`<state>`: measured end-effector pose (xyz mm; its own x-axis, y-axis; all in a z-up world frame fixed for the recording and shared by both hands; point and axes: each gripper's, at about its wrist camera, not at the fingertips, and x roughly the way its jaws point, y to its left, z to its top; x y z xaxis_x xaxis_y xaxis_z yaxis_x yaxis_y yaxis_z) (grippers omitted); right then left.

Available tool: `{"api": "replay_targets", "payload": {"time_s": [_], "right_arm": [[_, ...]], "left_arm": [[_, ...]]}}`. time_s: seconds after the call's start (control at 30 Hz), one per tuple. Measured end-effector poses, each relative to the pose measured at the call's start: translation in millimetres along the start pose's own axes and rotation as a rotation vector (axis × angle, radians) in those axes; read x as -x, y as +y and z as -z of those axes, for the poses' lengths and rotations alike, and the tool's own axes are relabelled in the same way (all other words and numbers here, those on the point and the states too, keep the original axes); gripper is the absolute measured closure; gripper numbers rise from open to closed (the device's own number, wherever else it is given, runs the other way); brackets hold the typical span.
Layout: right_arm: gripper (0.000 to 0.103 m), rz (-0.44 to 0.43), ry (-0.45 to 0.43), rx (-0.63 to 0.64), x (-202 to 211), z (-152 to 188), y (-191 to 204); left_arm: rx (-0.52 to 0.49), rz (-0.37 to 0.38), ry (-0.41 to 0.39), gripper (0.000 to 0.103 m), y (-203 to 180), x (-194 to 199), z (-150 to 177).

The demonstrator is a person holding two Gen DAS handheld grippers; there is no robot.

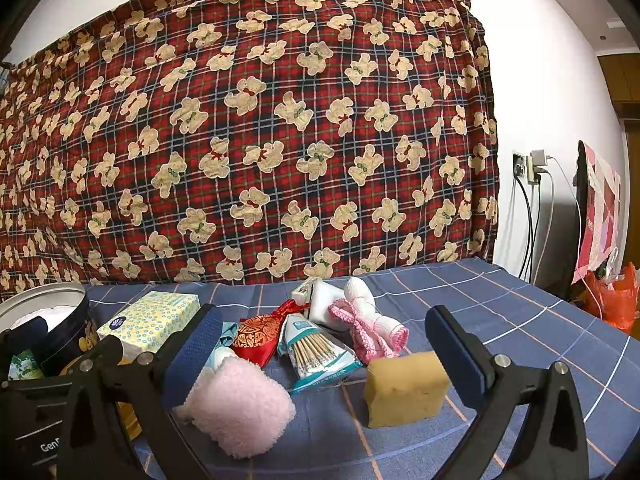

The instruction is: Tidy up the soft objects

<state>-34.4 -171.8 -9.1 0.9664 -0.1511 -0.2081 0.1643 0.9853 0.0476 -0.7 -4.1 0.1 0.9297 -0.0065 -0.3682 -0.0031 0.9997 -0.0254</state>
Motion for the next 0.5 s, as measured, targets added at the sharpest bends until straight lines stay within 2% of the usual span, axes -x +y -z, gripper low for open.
{"api": "replay_targets", "payload": {"time_s": [0.5], "right_arm": [[0.0, 0.001, 0.003, -0.001, -1.0, 0.5, 0.4]], "left_arm": [[-0.002, 0.0, 0.0, 0.0, 0.2, -0.6, 0.7]]}}
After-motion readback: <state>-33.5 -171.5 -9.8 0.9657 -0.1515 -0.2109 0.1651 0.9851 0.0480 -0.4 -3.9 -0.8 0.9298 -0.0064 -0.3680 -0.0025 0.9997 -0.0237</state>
